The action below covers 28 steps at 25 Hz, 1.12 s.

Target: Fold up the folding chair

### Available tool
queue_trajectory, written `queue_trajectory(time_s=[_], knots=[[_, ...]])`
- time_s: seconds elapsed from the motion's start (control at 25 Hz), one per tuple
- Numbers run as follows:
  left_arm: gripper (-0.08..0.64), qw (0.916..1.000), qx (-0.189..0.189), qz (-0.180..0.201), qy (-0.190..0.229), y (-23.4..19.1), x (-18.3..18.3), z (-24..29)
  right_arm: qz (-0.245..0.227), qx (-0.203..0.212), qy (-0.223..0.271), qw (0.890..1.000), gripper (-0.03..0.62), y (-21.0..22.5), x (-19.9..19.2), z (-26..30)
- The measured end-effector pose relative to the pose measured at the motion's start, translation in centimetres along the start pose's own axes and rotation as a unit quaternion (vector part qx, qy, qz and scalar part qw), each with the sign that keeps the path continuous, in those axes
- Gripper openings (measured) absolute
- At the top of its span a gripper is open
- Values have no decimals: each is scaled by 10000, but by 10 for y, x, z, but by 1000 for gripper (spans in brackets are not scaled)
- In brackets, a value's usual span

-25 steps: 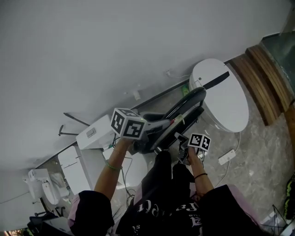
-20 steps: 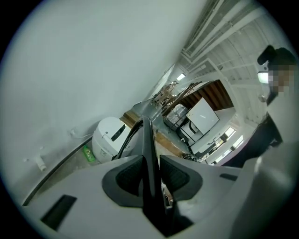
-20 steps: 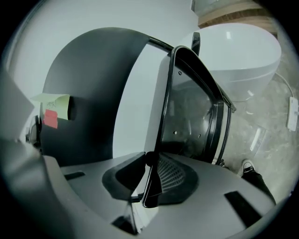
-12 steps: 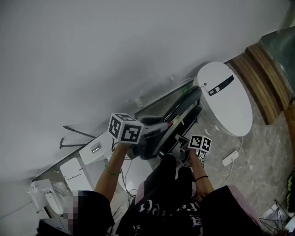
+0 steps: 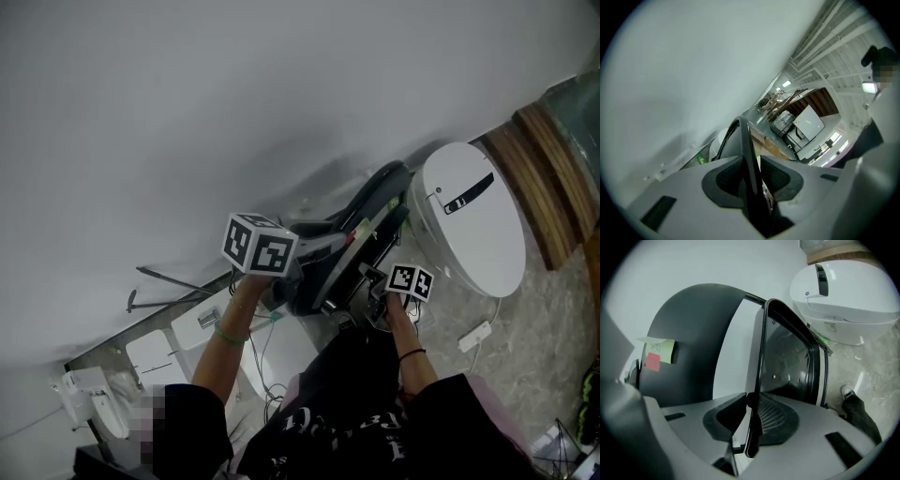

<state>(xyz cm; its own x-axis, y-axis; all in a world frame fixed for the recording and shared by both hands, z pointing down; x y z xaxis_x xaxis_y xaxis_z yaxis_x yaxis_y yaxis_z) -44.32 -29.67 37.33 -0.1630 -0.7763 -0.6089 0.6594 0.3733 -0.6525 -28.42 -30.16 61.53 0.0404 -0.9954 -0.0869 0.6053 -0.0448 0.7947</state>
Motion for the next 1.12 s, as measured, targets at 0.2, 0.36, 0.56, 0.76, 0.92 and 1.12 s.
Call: queue_trajectory(time_s=[0.2, 0.36, 0.56, 0.76, 0.92, 1.12], knots=[[109, 9996, 227, 163, -96, -24, 28, -7, -99, 49, -381, 9992, 72, -16, 21, 24], [110, 9977, 321, 406, -444, -48, 53, -10, -203, 15, -722, 9972, 67, -30, 39, 45], [110, 9961, 343, 519, -629, -72, 77, -16, -359, 29, -1038, 9940, 63, -45, 59, 65], [110, 9970, 511, 240, -527, -96, 80, -32, -632, -8, -1378, 9884, 61, -55, 68, 87], [110, 9966, 761, 27, -299, -132, 91, -63, -895, -61, -1653, 9822, 63, -80, 82, 122], [110, 9952, 967, -96, -135, -147, 92, -73, -1004, 67, -1780, 9789, 61, -86, 90, 134]])
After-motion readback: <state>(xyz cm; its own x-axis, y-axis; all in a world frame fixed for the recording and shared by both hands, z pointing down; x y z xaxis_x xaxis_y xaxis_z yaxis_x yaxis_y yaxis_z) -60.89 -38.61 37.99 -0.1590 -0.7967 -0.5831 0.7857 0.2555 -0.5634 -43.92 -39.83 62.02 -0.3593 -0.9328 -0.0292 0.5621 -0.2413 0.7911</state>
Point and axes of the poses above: the fingertips, and each gripper's own axes: z forward along the fingers, y to its right, x out of its top, the point moved 7 cm from there along -z, backward along the fingers, and after that the axes turned 7 degrees about -x, right-handed, at the moved point
